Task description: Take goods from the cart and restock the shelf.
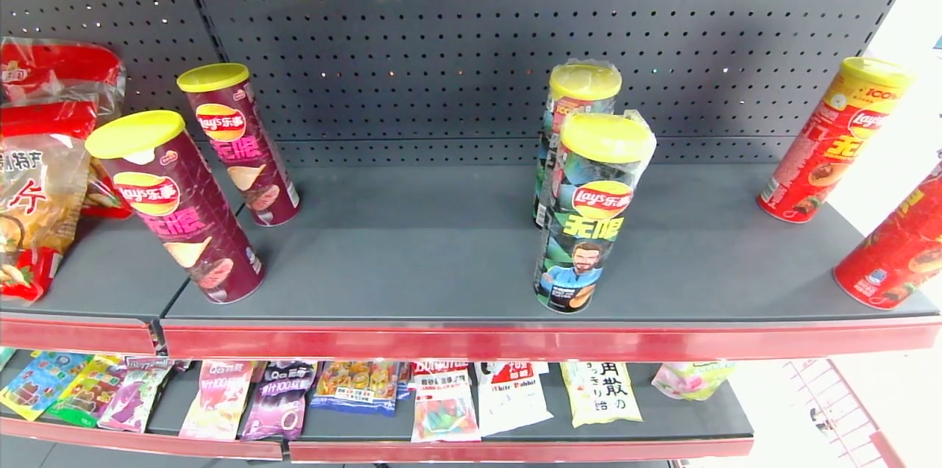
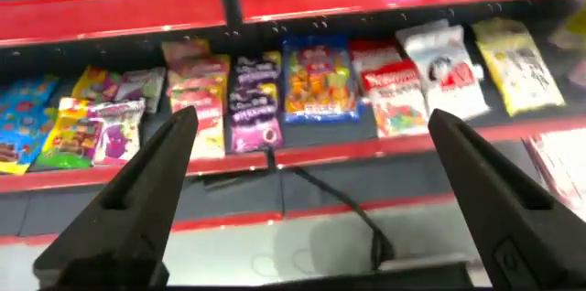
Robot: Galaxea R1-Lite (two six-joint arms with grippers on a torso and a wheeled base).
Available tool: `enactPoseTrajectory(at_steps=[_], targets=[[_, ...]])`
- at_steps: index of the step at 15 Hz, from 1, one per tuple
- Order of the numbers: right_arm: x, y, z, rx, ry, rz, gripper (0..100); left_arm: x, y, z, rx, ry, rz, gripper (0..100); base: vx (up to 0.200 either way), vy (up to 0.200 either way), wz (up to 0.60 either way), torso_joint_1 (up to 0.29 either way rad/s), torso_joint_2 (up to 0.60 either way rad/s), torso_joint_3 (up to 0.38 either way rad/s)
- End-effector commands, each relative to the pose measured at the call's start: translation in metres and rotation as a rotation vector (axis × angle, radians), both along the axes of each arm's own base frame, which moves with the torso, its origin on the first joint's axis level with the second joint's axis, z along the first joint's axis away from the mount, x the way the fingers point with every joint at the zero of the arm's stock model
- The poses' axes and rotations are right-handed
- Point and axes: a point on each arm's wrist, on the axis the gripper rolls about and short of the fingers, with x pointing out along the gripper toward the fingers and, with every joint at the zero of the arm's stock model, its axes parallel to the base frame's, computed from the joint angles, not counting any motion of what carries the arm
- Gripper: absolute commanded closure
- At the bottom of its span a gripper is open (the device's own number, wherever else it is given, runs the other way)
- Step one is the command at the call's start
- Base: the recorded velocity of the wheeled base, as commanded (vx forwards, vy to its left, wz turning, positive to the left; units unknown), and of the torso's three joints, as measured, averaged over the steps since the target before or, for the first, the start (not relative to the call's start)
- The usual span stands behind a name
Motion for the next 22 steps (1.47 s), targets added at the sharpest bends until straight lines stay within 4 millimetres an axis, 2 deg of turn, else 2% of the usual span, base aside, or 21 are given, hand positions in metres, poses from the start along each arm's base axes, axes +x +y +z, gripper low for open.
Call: enactPoseTrajectory(at_steps=[1,3,6,10,18,22], targets=[[0.000,0.000,0.000,0.000,-0.001,0.000,0,-0.001,-0.001,-0.011,-0.018,-0.059,0.010,0,0.000,0.000,0.00,0.000,0.00,0.000],[0.000,0.000,0.000,0.000,-0.001,0.000,0,0.007,-0.001,-0.016,-0.060,-0.117,-0.013,0,0.000,0.000,0.00,0.000,0.00,0.000],[0.000,0.000,0.000,0.000,-0.001,0.000,0,0.026,-0.003,-0.042,-0.067,-0.236,-0.042,0,0.000,0.000,0.00,0.000,0.00,0.000],[0.000,0.000,0.000,0.000,-0.001,0.000,0,0.022,-0.001,-0.050,-0.052,-0.221,0.099,0,0.000,0.000,0.00,0.000,0.00,0.000],[0.000,0.000,0.000,0.000,-0.001,0.002,0,0.022,-0.001,-0.050,-0.051,-0.223,0.114,0,0.000,0.000,0.00,0.000,0.00,0.000],[0.000,0.000,0.000,0.001,-0.001,0.002,0,0.022,-0.002,-0.050,-0.059,-0.220,0.043,0,0.000,0.000,0.00,0.000,0.00,0.000]])
